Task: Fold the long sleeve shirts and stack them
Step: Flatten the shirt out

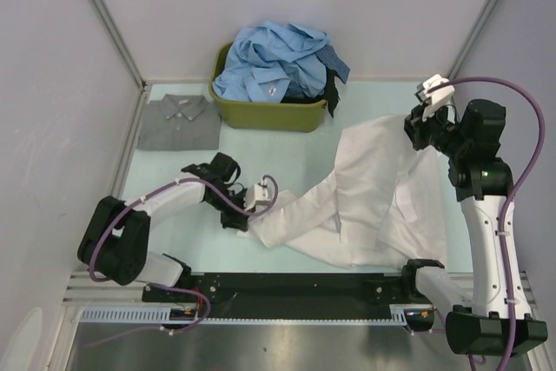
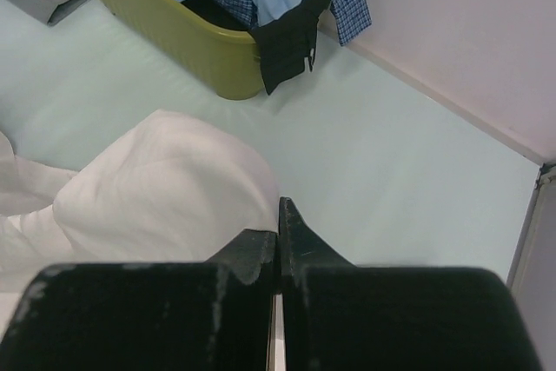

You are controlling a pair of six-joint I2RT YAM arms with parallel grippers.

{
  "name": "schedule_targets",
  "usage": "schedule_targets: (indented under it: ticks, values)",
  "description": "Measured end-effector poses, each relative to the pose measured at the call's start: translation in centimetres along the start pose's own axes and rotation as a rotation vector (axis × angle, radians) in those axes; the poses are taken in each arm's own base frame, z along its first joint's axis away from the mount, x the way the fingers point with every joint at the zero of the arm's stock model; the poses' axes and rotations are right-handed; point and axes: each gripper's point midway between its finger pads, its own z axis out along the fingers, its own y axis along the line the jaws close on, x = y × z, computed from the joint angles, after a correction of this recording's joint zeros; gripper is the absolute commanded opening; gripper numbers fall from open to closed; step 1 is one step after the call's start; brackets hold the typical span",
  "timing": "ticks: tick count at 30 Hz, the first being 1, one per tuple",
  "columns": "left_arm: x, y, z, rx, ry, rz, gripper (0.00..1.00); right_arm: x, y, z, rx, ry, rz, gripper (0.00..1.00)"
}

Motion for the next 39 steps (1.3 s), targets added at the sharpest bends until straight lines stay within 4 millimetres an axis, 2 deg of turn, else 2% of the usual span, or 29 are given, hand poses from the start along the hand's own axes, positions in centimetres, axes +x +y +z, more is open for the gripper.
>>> schedule_targets:
  ticks: [3,7,8,10,12,13,14,16,18,20,23,26,31,35,39]
  values:
    - [-2.0,3.8,-1.7,-0.094,-0.026,-0.042,0.0,0.0,-1.1,0.7,0.02,0.002,0.005,0.0]
    - [-5.8,11.2,-7.5,-0.316,-0.127,-0.07,0.0,-1.3,-3.9,1.3,0.068,-0.009,0.018,0.0]
    - [-6.5,12.6,-9.2,-0.372,-0.149,-0.06,0.0,-1.7,-4.6,1.3,0.079,-0.012,0.018,0.0]
    - [-6.9,13.6,-11.3,-0.453,-0.167,-0.036,0.03,-2.1,-5.6,0.7,0.093,-0.005,0.01,0.0]
    - [-6.6,12.6,-11.6,-0.469,-0.158,0.0,0.18,-1.4,-5.5,-0.4,0.086,0.03,-0.01,0.0]
    - [-6.0,11.6,-11.2,-0.464,-0.141,0.026,0.45,-0.9,-5.1,-0.9,0.074,0.052,-0.02,0.0]
    - [-5.1,10.2,-10.3,-0.444,-0.12,0.05,0.56,0.0,-4.5,-1.5,0.056,0.078,-0.031,0.0]
    - [-2.9,7.1,-8.4,-0.376,-0.071,0.078,0.69,2.4,-2.5,-2.8,0.002,0.136,-0.069,0.0]
    - [-0.6,4.3,-6.8,-0.305,-0.025,0.076,0.72,5.2,0.0,-4.1,-0.068,0.198,-0.101,0.0]
    - [0.6,2.8,-6.4,-0.278,-0.004,0.063,0.74,7.9,2.3,-5.2,-0.137,0.257,-0.127,0.0]
    - [0.6,2.4,-6.6,-0.276,-0.015,0.063,0.76,11.5,4.5,-6.4,-0.209,0.339,-0.152,0.0]
    - [0.1,2.1,-6.6,-0.265,-0.041,0.078,0.75,14.0,5.5,-7.2,-0.247,0.412,-0.157,0.0]
    - [-0.6,0.7,-5.9,-0.242,-0.073,0.156,0.7,15.1,5.3,-7.3,-0.257,0.461,-0.143,0.0]
    - [-0.3,-1.4,-3.5,-0.194,-0.043,0.253,0.68,15.5,4.9,-7.1,-0.253,0.48,-0.126,0.0]
    - [1.0,-1.4,-1.4,-0.216,0.013,0.284,0.67,15.4,4.6,-7.0,-0.244,0.479,-0.119,0.0]
